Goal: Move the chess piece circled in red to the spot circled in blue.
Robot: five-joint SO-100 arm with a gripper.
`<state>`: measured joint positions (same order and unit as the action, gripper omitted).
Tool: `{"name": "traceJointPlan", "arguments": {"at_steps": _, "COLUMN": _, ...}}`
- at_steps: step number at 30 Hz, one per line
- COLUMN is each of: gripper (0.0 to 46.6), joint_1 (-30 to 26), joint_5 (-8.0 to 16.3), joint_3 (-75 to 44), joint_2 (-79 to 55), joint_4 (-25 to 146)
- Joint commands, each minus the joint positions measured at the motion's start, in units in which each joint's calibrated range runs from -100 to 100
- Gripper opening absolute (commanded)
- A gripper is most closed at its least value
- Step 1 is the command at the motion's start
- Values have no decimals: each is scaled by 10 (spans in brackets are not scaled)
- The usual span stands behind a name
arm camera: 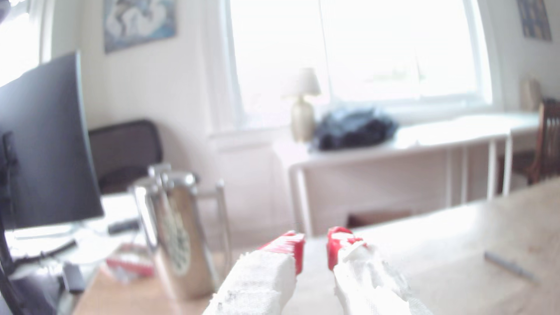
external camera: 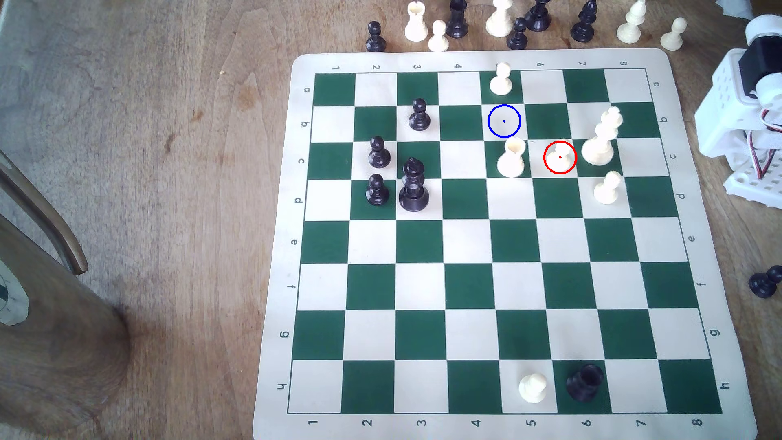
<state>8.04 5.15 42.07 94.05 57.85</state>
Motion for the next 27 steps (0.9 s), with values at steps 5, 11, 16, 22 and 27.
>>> {"name": "traceJointPlan", "arguments": {"at_steps": 5, "gripper": 149, "joint_1": -4, "joint_5": 38, "joint_3": -151, "joint_2": -203, "joint_4": 199}}
{"name": "traceJointPlan", "arguments": {"at_steps": 11, "gripper": 139, "joint_1": -36, "joint_5": 70, "joint_3": -267, "joint_2": -348, "joint_4": 272}}
{"name": "traceJointPlan", "arguments": {"at_steps": 16, "gripper": 183, "joint_1": -39, "joint_5": 60, "joint_3": -276, "joint_2": -410, "joint_4": 260}}
{"name": "traceJointPlan", "arguments": {"at_steps": 22, "gripper": 213, "joint_1": -42, "joint_5": 43, "joint_3": -228, "joint_2": -433, "joint_4": 232}}
{"name": "traceJointPlan", "arguments": {"at_steps": 27, "gripper": 151, "joint_1": -40, "joint_5": 20, "joint_3": -218, "joint_2": -491, "joint_4": 266}}
